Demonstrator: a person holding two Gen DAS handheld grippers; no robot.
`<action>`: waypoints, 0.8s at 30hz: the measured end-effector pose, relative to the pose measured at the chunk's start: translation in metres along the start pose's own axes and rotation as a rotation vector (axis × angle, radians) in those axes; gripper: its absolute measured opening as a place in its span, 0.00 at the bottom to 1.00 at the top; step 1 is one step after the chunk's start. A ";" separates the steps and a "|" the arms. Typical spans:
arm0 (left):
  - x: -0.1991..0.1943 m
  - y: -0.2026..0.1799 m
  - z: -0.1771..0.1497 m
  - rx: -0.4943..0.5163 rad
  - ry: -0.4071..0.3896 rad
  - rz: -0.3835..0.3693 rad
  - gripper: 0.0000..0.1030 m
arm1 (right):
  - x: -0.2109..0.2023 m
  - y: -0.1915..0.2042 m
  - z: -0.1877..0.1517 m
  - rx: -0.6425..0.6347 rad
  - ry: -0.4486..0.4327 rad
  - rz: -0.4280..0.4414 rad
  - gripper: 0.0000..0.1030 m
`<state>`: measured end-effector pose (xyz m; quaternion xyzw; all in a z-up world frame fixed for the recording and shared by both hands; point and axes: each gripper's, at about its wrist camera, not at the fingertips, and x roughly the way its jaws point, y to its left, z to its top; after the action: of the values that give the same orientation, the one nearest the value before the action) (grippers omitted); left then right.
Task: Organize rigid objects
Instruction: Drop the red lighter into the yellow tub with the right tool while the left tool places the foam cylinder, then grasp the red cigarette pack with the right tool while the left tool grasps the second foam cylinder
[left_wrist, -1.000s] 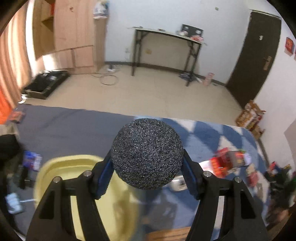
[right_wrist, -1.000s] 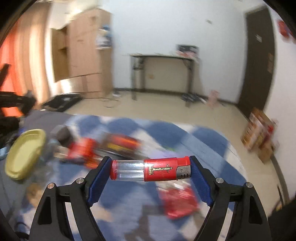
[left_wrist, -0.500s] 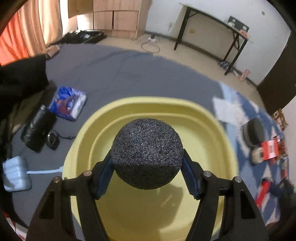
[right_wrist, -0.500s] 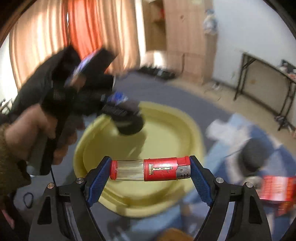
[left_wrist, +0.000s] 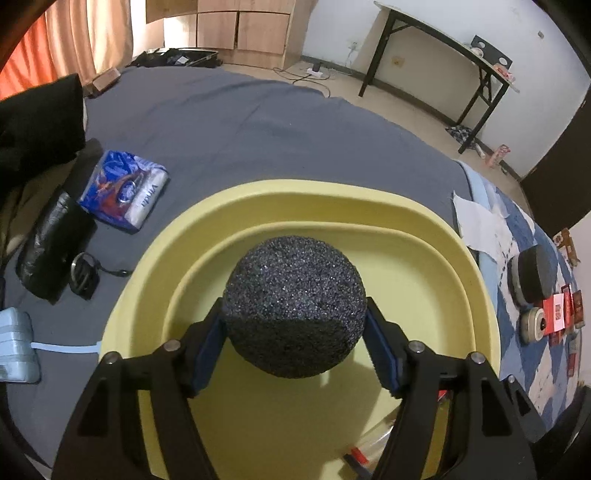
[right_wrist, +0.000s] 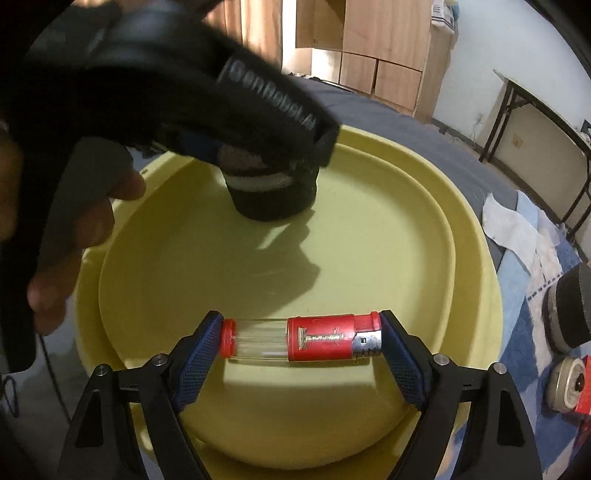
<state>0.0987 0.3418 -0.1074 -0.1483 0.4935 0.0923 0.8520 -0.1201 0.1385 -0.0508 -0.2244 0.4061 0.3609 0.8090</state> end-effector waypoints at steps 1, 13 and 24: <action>-0.007 -0.002 0.001 0.000 -0.024 0.011 0.83 | -0.006 0.002 0.002 0.019 -0.020 0.008 0.96; -0.086 -0.138 0.005 0.205 -0.146 -0.167 1.00 | -0.171 -0.129 -0.080 0.281 -0.247 -0.210 1.00; -0.019 -0.279 -0.003 0.291 0.022 -0.174 1.00 | -0.245 -0.295 -0.221 0.506 -0.097 -0.504 1.00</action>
<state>0.1719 0.0786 -0.0475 -0.0663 0.4964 -0.0560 0.8637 -0.1041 -0.2936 0.0448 -0.0928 0.3758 0.0484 0.9208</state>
